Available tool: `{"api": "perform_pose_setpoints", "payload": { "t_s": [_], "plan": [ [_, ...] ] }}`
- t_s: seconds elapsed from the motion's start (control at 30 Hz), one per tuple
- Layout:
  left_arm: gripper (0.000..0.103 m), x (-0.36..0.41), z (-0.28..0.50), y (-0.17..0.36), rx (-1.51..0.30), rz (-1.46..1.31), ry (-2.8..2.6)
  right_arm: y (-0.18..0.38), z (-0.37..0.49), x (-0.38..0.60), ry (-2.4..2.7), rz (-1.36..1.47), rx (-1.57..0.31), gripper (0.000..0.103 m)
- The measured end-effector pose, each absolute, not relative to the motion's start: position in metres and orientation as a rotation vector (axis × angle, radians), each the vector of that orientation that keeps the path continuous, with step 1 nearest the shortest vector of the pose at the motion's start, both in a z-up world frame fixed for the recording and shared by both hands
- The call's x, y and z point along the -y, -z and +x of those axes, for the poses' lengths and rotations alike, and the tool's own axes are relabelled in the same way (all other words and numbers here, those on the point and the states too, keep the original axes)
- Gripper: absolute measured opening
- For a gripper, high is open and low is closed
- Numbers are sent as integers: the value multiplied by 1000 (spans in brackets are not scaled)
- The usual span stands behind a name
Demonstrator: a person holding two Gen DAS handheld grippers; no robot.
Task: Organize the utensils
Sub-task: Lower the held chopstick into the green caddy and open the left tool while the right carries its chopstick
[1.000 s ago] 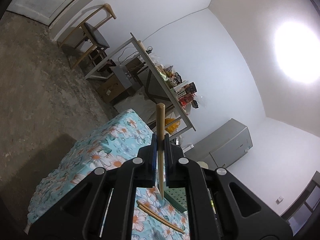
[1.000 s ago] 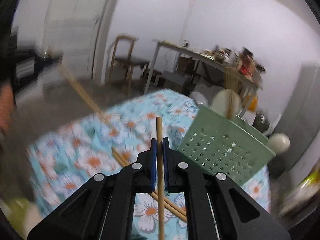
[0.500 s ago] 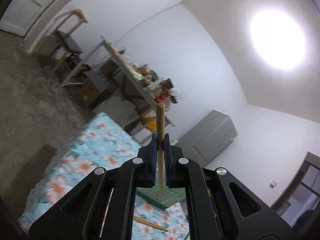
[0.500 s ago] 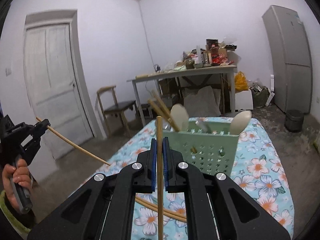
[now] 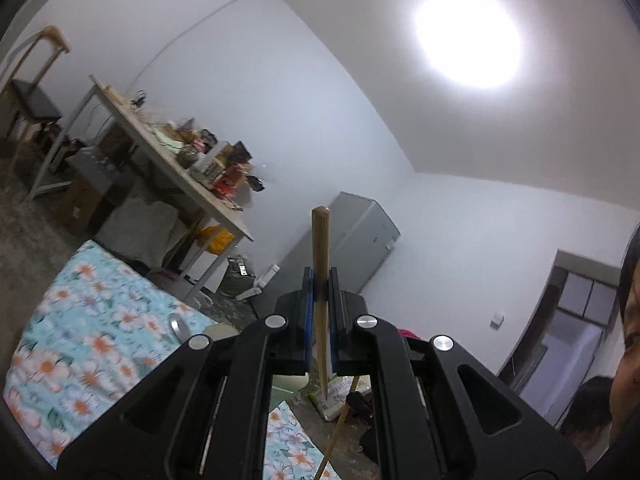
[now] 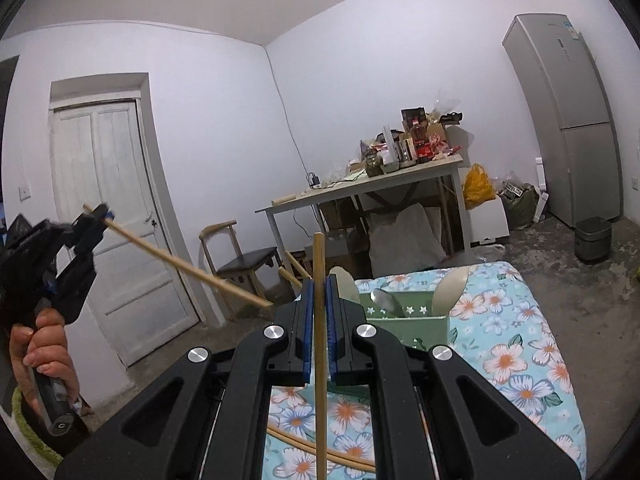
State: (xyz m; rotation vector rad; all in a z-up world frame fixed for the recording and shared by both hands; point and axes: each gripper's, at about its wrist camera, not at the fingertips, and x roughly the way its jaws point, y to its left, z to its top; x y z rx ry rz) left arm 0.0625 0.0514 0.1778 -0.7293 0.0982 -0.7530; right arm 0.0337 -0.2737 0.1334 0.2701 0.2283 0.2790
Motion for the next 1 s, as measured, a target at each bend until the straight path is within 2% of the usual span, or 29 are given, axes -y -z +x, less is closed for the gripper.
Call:
{"api": "perform_pose_setpoints", "payload": {
  "t_s": [0.4, 1.0],
  "plan": [
    [5, 24, 108, -193, -120, -439, 646, -126, 42, 285, -292, 290, -237, 6],
    [5, 100, 162, -175, -229, -209, 548, -119, 47, 292, -319, 313, -243, 6]
  ]
}}
